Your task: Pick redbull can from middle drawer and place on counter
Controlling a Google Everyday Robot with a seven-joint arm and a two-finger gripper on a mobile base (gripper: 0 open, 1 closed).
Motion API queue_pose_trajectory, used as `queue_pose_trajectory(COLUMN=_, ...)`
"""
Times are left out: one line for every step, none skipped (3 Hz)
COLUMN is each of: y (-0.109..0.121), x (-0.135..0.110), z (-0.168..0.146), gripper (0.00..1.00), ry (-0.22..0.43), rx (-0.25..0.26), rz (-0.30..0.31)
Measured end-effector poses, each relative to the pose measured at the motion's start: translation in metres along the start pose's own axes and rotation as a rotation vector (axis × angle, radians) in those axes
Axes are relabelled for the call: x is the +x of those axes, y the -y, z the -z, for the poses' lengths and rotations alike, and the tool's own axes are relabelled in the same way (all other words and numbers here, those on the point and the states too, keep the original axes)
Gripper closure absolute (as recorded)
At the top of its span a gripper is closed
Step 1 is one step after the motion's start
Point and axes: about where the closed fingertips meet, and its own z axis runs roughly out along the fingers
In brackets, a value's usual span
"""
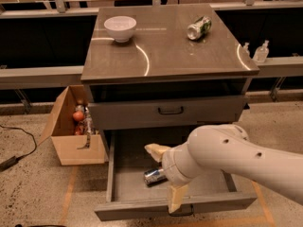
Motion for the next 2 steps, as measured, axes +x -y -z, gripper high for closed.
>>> queue_pose_trajectory(y=0.000, x=0.007, z=-0.007, gripper=0.00, ry=-0.007, rx=0.009, rz=-0.025)
queue_pose_trajectory(y=-0.006, x=0.031, z=-0.026, gripper=0.00, ry=-0.079, rx=0.020, rz=-0.026)
